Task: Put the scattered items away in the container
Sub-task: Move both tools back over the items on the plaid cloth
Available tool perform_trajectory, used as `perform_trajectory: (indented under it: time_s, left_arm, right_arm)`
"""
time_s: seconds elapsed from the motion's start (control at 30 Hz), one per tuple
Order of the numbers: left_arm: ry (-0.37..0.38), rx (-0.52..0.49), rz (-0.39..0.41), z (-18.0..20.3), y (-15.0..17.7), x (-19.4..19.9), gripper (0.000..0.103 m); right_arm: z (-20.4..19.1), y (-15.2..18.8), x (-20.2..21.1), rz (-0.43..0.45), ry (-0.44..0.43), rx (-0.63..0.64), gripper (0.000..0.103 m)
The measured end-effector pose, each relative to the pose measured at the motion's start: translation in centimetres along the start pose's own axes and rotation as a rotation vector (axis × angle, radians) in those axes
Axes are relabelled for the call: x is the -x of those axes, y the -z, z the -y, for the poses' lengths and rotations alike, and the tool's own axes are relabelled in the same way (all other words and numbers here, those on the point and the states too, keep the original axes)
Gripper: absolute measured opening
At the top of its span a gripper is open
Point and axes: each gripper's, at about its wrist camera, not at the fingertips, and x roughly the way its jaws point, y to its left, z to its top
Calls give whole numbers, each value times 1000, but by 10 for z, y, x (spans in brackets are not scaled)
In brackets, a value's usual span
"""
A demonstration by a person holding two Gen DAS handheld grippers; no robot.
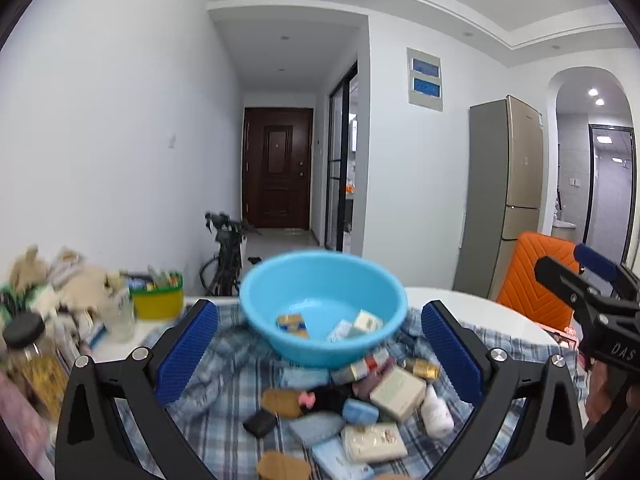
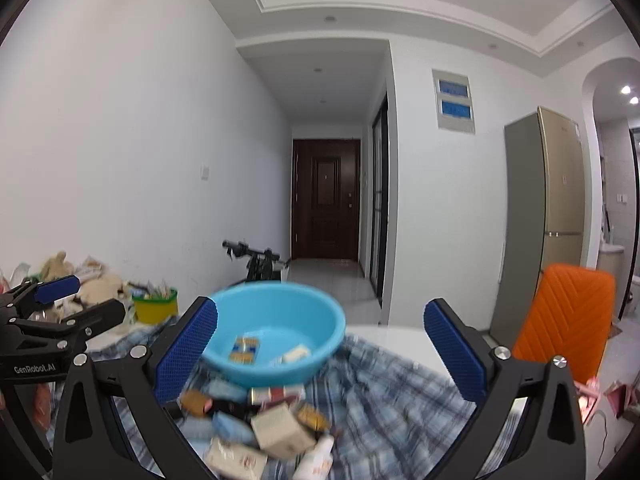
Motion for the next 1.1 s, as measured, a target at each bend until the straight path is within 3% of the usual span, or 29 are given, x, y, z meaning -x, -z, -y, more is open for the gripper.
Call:
perform_trajectory:
  time_s: [0.13, 0.37, 0.63, 0.77, 1.1]
  left_arm:
    - [22, 25, -85, -5, 39, -10, 103]
    - [-42, -12, -218, -3, 97, -29, 103]
    - [-63, -13, -192, 1, 108, -31, 103]
    - [3, -32, -257, 0, 113, -38, 103]
    - [50, -84, -324, 8, 123, -37, 103]
  right_arm:
    - [0, 41, -2, -82, 12, -19, 103]
    - [14, 102, -11, -250, 32, -69, 103]
    - [18, 105, -6, -211, 57, -33, 103]
    - [9, 107, 0, -135, 66, 4, 103]
    - [-1, 121, -8, -242, -12, 82, 103]
